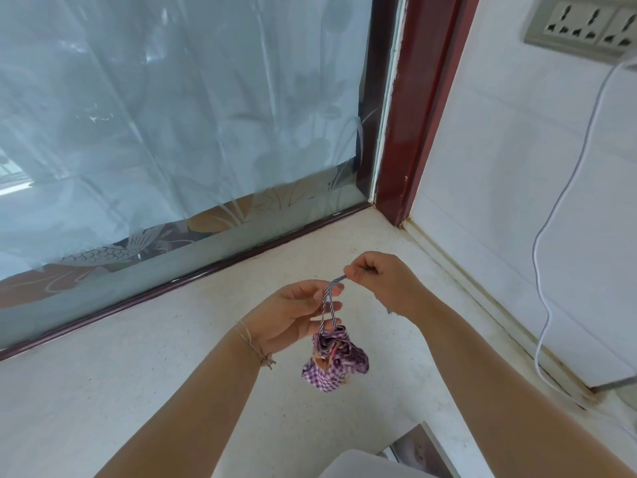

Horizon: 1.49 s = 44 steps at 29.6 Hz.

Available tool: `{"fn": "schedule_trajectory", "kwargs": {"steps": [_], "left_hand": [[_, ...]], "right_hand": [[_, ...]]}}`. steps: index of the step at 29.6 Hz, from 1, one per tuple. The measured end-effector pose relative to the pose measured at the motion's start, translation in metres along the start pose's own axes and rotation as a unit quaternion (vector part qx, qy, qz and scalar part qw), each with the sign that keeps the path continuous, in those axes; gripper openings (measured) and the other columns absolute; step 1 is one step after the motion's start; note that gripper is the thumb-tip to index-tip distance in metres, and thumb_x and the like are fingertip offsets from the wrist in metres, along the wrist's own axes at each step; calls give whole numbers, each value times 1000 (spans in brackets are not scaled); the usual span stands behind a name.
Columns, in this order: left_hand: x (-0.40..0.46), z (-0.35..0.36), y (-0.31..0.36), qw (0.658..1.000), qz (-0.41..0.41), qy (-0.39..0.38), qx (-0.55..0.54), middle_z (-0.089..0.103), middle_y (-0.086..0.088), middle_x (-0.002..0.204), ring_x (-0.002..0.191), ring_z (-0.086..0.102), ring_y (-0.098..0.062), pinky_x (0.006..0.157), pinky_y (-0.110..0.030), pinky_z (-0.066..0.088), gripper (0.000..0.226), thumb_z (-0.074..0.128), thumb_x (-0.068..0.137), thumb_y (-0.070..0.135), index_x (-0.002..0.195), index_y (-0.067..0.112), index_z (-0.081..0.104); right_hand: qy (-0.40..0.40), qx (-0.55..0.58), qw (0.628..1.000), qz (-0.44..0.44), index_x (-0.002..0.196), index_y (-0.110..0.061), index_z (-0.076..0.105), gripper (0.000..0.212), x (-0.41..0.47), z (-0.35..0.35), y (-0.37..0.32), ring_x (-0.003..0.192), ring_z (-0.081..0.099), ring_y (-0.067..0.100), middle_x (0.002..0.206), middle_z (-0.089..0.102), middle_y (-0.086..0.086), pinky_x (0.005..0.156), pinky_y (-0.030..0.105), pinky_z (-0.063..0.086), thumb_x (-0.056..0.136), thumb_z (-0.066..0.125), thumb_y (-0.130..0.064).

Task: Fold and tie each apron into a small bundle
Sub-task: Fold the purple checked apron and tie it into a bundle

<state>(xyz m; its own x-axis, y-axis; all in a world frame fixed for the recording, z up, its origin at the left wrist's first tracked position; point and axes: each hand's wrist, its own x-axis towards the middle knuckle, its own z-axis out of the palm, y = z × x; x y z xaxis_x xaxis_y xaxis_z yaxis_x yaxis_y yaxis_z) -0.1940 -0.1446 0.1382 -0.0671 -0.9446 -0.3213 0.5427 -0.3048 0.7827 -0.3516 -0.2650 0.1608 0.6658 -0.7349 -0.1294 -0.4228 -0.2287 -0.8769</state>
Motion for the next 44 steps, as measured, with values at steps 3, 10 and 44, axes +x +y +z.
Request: {"fn": "schedule_trajectory", "kwargs": {"steps": [3, 10, 44], "left_hand": [[-2, 19, 9, 991, 112, 66, 31, 66, 1, 112, 80, 64, -13, 64, -31, 58, 39, 47, 86, -15, 87, 9, 77], [-4, 48, 33, 949, 236, 147, 149, 72, -2, 85, 72, 61, -16, 62, -26, 52, 6, 70, 68, 15, 73, 13, 74], [-16, 58, 71, 904, 253, 134, 317, 74, -7, 78, 68, 70, -18, 69, -23, 55, 14, 71, 72, 11, 85, 8, 73]], "right_hand": [[-34, 117, 992, 32, 80, -16, 61, 21, -2, 7, -5, 42, 34, 4, 51, 42, -9, 46, 21, 33, 91, 62, -34], [-111, 267, 957, 33, 78, -11, 57, 25, -8, 9, -23, 43, 28, 5, 51, 37, -10, 40, 16, 26, 92, 60, -31], [46, -15, 984, -171, 75, -19, 62, 28, -25, -31, -83, 54, 50, 14, 63, 61, -1, 51, 21, 42, 96, 52, -35]]}}
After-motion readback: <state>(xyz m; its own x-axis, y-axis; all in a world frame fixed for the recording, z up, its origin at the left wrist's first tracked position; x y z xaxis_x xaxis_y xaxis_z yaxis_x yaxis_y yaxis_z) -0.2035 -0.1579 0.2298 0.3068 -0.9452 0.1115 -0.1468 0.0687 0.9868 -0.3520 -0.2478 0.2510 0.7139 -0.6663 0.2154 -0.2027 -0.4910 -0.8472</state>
